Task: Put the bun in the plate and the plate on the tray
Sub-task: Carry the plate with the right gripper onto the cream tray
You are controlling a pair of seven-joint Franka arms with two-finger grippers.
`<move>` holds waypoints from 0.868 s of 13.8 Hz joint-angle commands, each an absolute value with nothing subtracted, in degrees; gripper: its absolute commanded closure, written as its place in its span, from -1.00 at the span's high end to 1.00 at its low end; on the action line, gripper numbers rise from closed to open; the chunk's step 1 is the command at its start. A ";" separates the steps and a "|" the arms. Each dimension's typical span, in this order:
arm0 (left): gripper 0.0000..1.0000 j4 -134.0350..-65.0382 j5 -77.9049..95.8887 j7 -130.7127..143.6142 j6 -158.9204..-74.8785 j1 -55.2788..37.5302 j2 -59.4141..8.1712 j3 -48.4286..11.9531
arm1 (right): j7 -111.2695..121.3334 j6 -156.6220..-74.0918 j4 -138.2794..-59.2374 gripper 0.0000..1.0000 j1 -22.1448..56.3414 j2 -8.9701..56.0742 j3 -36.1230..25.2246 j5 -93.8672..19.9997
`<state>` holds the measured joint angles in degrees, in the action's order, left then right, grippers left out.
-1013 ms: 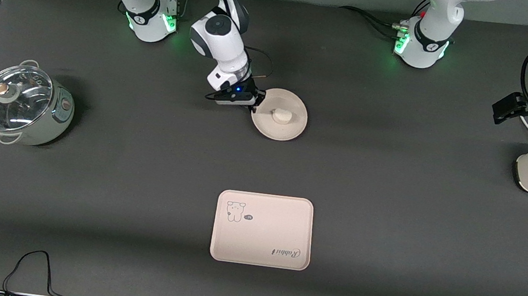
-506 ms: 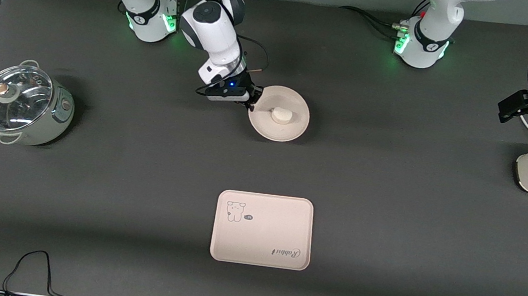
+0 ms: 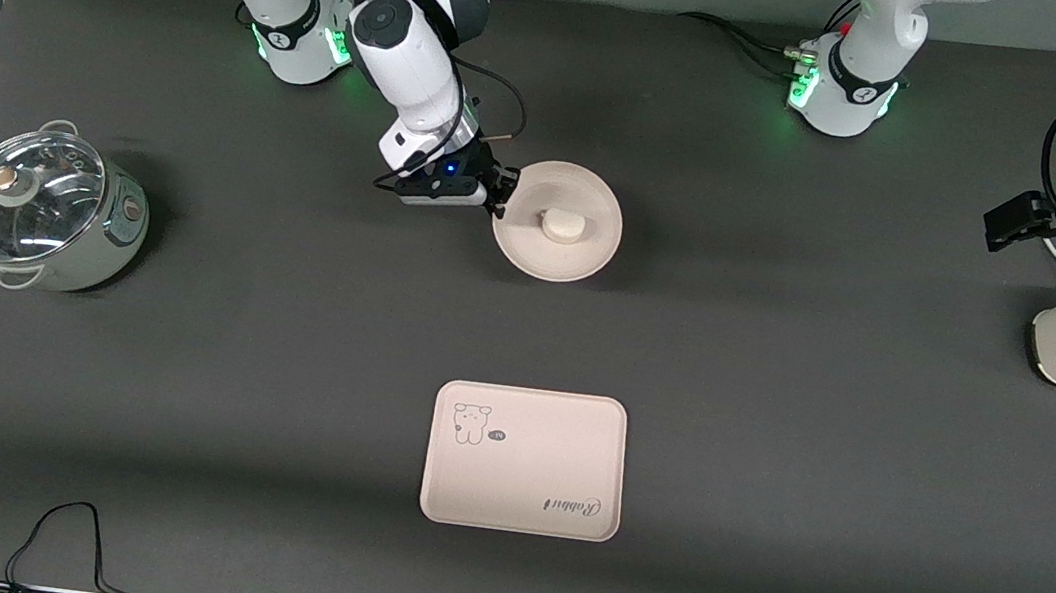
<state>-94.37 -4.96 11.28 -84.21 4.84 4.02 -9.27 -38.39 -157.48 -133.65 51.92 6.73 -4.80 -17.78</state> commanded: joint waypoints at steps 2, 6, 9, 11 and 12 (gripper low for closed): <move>1.00 -92.90 -5.01 10.72 -82.27 4.66 3.87 -9.23 | -34.81 -155.75 -120.98 -1.00 48.27 16.67 -4.66 -19.42; 1.00 -92.90 -5.01 10.63 -81.92 5.01 4.30 -9.14 | -34.01 -150.30 -101.65 -1.00 42.64 29.41 -4.66 -19.42; 1.00 -92.64 -5.01 10.81 -80.42 4.83 5.01 -9.23 | -34.01 -149.59 -91.00 -1.00 39.21 36.45 -4.57 -19.60; 1.00 -92.02 -5.01 10.29 -79.46 5.18 5.10 -8.88 | -34.10 -149.59 -84.93 -1.00 37.28 40.67 -4.40 -19.69; 1.00 -91.93 -4.92 10.11 -78.76 5.19 5.10 -8.79 | -34.10 -149.50 -82.38 -1.00 36.57 42.35 -4.39 -19.77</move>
